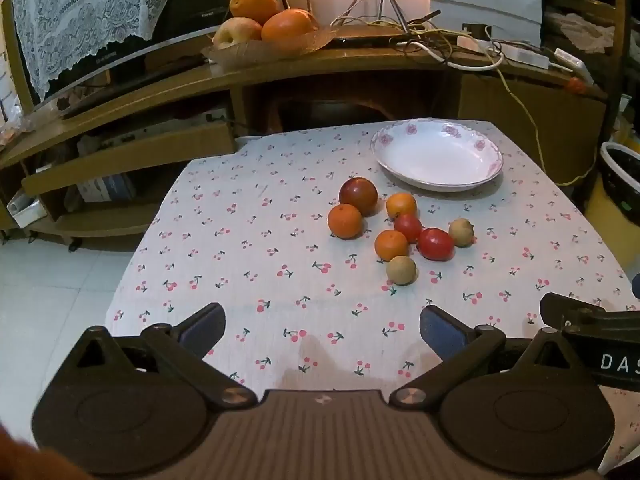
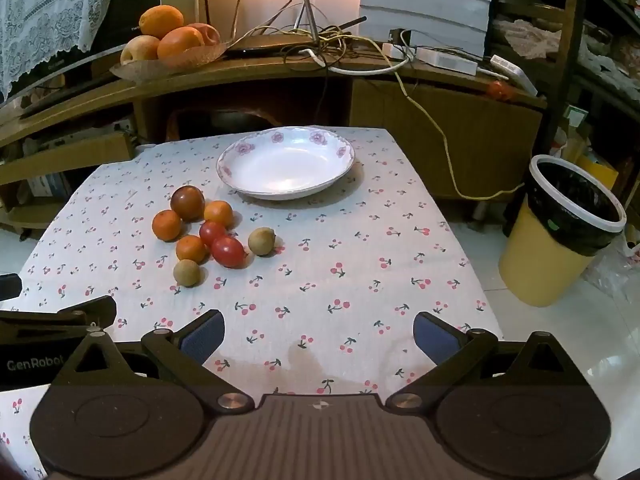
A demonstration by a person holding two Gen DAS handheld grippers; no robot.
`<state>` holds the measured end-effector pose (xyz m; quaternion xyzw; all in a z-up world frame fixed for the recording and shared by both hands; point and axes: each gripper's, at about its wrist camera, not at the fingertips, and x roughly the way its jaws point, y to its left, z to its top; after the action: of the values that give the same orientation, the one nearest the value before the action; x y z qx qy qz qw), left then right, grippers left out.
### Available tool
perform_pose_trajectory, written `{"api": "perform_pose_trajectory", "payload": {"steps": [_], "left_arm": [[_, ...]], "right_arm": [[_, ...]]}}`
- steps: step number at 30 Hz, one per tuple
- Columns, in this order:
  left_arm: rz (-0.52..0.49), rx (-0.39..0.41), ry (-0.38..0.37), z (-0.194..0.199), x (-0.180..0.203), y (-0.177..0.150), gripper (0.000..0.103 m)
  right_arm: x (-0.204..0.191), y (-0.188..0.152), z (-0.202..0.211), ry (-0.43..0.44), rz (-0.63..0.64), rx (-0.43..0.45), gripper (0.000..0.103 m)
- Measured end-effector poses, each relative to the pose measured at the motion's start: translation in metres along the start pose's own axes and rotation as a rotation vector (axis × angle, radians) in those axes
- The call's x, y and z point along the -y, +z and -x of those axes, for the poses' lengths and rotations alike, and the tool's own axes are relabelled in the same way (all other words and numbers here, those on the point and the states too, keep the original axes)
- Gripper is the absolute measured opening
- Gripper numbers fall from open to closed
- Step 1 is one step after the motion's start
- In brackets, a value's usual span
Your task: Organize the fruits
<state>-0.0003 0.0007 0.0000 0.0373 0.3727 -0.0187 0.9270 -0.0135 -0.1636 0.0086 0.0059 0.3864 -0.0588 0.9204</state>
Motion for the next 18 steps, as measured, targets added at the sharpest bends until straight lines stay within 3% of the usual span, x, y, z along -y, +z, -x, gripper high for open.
{"api": "perform_pose_trajectory", "payload": {"steps": [18], "left_arm": [[0.003, -0.028, 0.002, -0.006, 0.001, -0.003, 0.103]], "right_arm": [[0.0, -0.003, -0.006, 0.009, -0.011, -0.03, 0.099]]}}
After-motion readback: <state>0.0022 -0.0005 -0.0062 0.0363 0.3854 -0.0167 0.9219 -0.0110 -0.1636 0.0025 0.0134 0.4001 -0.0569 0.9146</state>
